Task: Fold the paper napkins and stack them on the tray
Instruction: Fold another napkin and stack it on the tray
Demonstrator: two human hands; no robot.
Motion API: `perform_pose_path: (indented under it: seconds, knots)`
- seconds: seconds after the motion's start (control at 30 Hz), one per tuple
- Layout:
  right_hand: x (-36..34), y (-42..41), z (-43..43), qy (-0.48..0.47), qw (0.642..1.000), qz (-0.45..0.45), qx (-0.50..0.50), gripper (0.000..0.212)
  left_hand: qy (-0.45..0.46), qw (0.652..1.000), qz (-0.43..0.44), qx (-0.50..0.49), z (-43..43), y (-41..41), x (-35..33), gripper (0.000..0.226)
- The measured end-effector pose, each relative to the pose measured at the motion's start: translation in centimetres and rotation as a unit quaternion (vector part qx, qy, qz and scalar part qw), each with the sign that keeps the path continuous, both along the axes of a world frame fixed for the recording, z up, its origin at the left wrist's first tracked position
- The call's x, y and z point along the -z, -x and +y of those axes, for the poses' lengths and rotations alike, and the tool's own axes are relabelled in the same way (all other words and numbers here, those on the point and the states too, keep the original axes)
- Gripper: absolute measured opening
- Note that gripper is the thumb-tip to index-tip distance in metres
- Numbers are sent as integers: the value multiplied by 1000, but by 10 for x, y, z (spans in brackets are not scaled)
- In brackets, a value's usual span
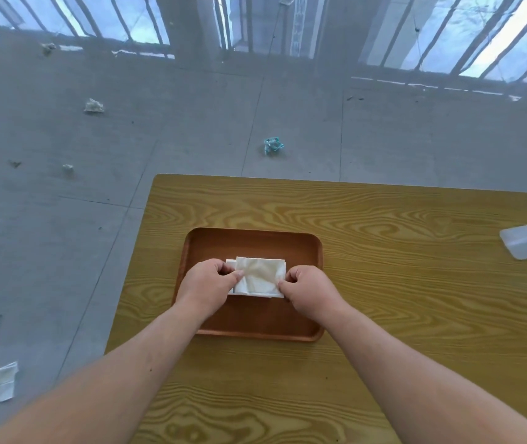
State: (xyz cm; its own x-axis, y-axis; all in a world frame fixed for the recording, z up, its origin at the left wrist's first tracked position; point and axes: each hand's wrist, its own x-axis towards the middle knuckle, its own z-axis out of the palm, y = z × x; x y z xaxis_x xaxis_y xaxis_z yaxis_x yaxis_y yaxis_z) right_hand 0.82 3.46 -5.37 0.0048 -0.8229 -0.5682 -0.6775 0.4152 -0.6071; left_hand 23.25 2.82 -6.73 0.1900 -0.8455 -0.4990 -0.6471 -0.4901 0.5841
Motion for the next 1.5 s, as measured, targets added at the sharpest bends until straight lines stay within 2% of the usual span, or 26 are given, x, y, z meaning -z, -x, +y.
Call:
perform_pose_path:
  seconds: [0.3,0.87,0.97,1.07,1.1,1.17,1.33,1.5]
  knots:
    - [-8,-17,-6,17,997,50,-57,32,1,999,-44,26,-6,-13,-10,29]
    - [5,-27,-6,24,990,116,-80,27,-17,995,-89,34,-5,-12,-2,27]
    - [5,-27,-3,59,982,150,-100,29,34,988,-129,76,0,-7,-9,26]
    - [-3,-16,7,199,968,142,-57,29,173,941,-179,228,8,14,-20,40]
    - [-7,-7,13,241,960,136,-35,29,204,917,-189,286,11,27,-25,51]
    - [-10,19,32,273,951,144,-19,43,220,879,-198,375,15,56,-32,68]
    - [2,120,95,161,960,226,-38,79,140,808,-200,535,23,143,-31,87]
    - [11,223,153,97,953,286,17,82,112,750,-211,616,31,220,-15,88]
